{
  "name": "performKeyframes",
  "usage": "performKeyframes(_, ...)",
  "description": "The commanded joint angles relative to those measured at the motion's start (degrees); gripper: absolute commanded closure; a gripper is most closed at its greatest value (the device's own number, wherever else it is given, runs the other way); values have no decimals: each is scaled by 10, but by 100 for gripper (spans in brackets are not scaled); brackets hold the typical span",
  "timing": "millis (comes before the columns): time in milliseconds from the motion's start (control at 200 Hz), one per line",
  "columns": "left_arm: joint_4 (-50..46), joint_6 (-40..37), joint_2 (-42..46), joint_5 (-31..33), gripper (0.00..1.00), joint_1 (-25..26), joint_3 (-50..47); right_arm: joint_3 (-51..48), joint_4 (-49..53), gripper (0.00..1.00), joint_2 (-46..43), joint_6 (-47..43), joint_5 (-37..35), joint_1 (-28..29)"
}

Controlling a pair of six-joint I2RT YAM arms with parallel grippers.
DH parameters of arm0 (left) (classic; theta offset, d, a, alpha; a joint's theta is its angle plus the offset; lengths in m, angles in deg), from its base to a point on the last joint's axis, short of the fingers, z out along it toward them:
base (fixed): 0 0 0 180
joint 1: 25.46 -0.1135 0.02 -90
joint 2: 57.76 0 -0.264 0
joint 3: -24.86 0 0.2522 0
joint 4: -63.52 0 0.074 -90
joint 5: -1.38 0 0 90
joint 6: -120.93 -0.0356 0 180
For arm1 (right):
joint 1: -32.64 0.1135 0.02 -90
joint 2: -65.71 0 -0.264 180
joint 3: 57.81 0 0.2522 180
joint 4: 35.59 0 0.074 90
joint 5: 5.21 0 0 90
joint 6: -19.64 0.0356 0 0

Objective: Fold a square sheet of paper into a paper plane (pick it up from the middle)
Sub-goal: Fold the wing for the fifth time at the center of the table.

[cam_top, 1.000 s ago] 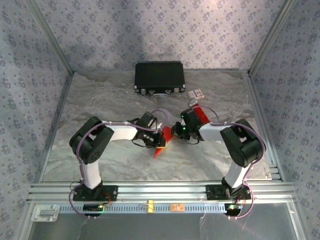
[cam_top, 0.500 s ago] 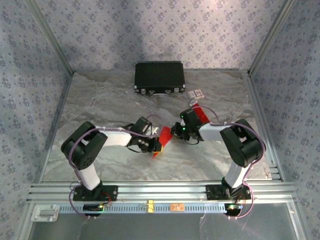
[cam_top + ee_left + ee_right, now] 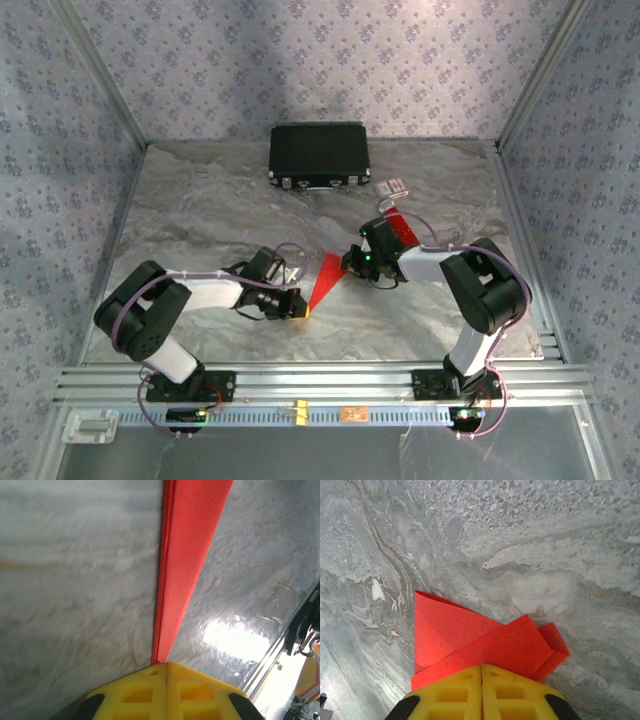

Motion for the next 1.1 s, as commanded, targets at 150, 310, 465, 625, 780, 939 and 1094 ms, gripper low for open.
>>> performKeyframes(150, -79, -3, 66, -1, 97, -6, -40, -15, 34, 90, 19, -18, -24, -5)
performKeyframes(310, -70, 11, 122, 13, 98, -21, -38, 5, 32, 89, 4, -38, -6, -4)
performKeyframes(465, -39, 31, 136, 13, 99, -52, -30, 13, 39, 86, -30, -57, -2, -3)
performKeyframes(625, -20, 33, 96, -11, 98, -81, -1, 2, 62, 84, -72, -66, -18, -2)
performKeyframes(780, -17, 32, 59, -23, 95, -104, 23, -31, 65, 83, -112, -55, -35, -2)
performKeyframes(939, -15, 23, 13, -40, 90, -112, 60, -66, 57, 82, -140, -35, -44, 1)
performKeyframes(1094, -5, 24, -32, -56, 85, -112, 88, -74, 52, 80, -141, -26, -42, 12)
